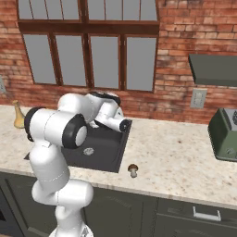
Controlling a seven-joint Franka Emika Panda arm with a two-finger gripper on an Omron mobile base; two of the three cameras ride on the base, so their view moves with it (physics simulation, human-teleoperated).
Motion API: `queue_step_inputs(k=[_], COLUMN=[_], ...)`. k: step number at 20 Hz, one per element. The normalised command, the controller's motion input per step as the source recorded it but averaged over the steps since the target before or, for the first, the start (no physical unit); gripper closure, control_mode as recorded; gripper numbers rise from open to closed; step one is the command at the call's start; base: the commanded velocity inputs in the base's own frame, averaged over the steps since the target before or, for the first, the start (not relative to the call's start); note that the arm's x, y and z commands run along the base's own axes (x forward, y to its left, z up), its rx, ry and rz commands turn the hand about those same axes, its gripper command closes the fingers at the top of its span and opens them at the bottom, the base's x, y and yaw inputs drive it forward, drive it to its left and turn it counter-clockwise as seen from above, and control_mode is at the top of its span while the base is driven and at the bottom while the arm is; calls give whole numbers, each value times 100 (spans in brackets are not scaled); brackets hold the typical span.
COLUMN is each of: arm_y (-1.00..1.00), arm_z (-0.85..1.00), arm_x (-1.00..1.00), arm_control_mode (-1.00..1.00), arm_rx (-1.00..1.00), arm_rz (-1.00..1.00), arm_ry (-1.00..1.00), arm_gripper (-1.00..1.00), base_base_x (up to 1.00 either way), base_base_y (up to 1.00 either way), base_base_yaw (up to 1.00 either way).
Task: Turn on the sink faucet. Then move the mushroom from the counter to the sink. Turn off the sink. Move the vegetable from the sink to the pot next to the stove. Finally move the pot to the rear right burner.
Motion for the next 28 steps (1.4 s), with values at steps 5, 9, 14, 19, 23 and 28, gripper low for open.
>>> queue_step_inputs(k=[5,9,14,19,23,28], arm_y=[4,6,13,18,13,1], arm_z=[-3,-8,-20,-23,-19,-13], arm_x=[27,30,29,30,30,33], arm_control_mode=[-100,-100,-100,-100,-100,-100], arm_rx=[0,0,0,0,0,1], arm_rz=[0,0,0,0,0,0], arm_ry=[-7,-2,0,1,3,4], arm_gripper=[-100,-100,-100,-100,-100,-100], base_base_x=[0,0,0,0,0,0], base_base_y=[0,0,0,0,0,0], base_base_yaw=[0,0,0,0,0,0])
